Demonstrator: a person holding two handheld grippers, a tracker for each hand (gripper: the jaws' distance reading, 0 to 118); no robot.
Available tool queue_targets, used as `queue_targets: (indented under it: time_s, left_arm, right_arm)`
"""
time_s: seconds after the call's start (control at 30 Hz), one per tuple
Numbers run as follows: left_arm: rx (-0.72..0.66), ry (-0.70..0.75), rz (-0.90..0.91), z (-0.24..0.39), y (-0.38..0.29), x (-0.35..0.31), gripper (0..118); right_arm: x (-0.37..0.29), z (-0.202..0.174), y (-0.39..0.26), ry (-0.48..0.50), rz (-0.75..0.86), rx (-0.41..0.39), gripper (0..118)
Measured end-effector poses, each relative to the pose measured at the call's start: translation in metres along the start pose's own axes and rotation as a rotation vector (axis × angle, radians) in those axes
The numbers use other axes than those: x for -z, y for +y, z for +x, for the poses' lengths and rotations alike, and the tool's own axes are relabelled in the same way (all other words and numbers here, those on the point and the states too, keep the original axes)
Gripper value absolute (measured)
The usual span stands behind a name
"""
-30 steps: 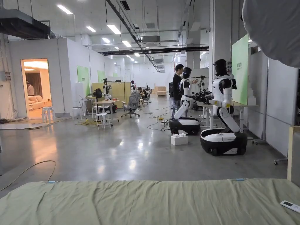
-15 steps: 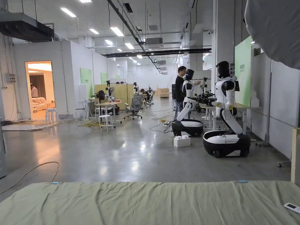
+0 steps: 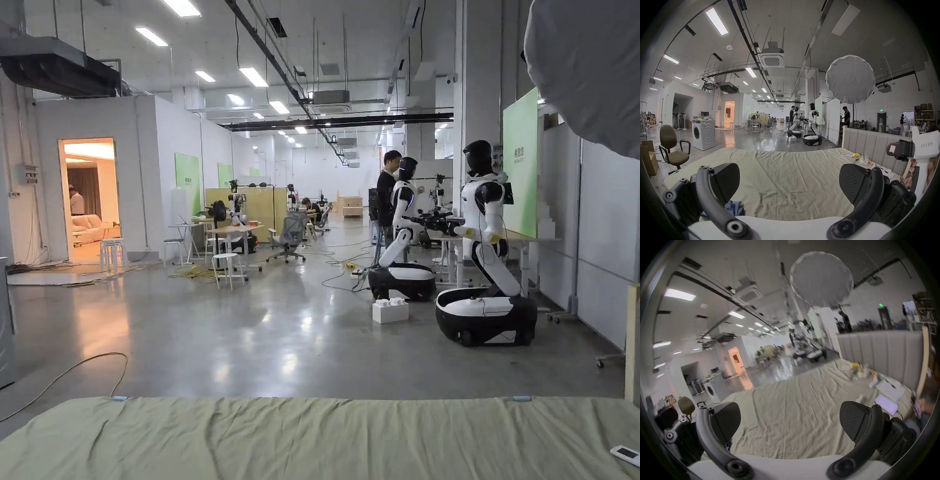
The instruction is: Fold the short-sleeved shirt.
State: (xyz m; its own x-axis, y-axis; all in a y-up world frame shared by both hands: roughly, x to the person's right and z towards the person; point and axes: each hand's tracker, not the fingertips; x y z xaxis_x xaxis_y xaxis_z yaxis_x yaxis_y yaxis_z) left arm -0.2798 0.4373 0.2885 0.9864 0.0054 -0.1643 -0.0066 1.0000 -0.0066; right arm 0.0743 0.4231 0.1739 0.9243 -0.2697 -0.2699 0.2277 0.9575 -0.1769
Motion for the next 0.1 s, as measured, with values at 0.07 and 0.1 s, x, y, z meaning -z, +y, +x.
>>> queue_targets:
  time_s: [0.07, 0.1]
  left_arm:
    - [-0.002, 0.004, 0.002, 0.0015, 0.0045, -0.0026, 118]
    - [0.005, 0.005, 0.014, 0.0025, 0.0061, -0.0045, 118]
  right_arm:
    - [-0.0033, 0.0059, -0.0023, 0.076, 0.049, -0.086, 118]
    - [-0.0034, 0.0049, -0.0015, 0.081, 0.048, -0.118, 118]
